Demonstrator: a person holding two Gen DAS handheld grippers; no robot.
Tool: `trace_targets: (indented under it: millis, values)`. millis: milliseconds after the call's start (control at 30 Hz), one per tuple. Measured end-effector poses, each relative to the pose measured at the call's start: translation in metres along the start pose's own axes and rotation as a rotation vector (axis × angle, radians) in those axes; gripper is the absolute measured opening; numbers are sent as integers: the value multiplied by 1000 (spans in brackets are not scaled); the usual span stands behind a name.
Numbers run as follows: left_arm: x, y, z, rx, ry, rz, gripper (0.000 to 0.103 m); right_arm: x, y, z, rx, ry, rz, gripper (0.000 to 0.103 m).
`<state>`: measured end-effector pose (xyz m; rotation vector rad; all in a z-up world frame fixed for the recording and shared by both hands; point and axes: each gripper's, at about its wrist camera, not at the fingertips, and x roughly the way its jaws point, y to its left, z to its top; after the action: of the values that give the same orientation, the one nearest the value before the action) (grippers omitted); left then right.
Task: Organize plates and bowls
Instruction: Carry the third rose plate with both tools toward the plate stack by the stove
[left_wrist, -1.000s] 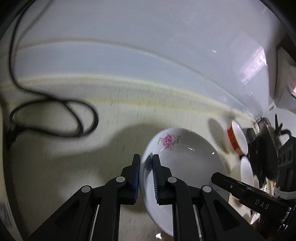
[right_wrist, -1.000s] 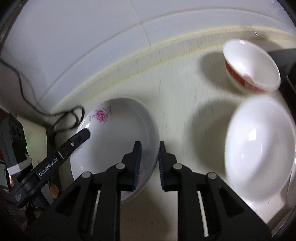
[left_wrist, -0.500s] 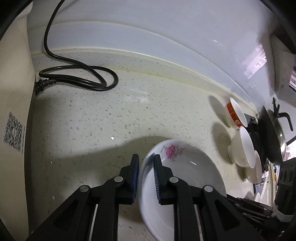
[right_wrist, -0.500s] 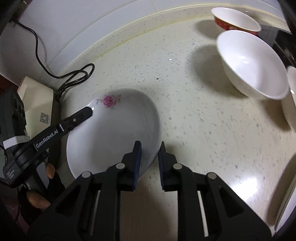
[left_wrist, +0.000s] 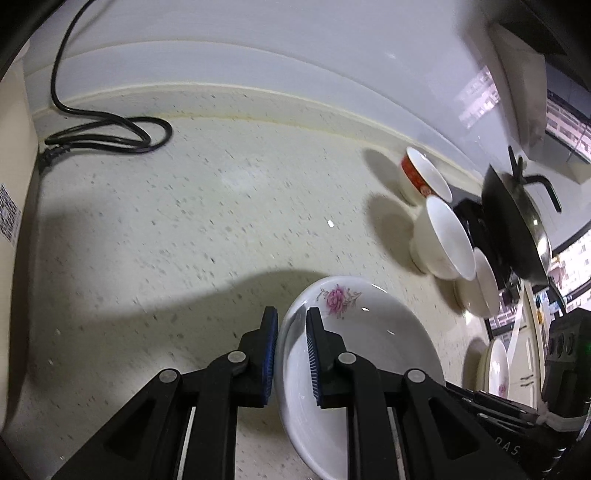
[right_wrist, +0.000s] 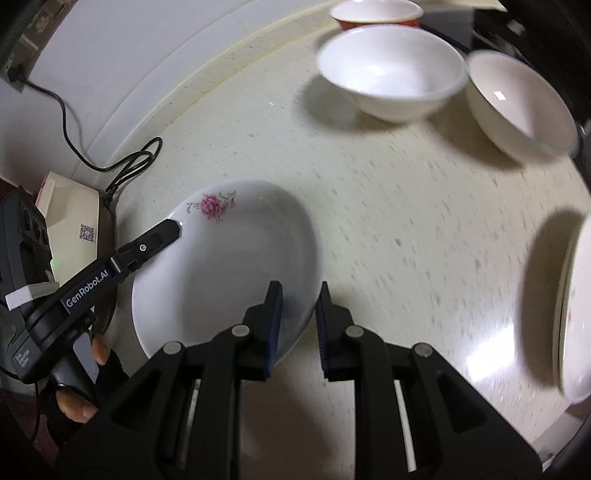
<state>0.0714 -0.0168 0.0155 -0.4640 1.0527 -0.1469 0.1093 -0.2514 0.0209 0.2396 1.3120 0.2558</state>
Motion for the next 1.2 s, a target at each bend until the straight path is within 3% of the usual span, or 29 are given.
trace_targets:
  millis: [767, 1200]
  values:
    - [2, -102, -40, 209, 71, -92, 15, -68, -72, -61, 227, -145, -31, 21]
    - [11, -152, -50, 288, 98, -155, 15, -100, -115, -77, 357, -225, -69, 21]
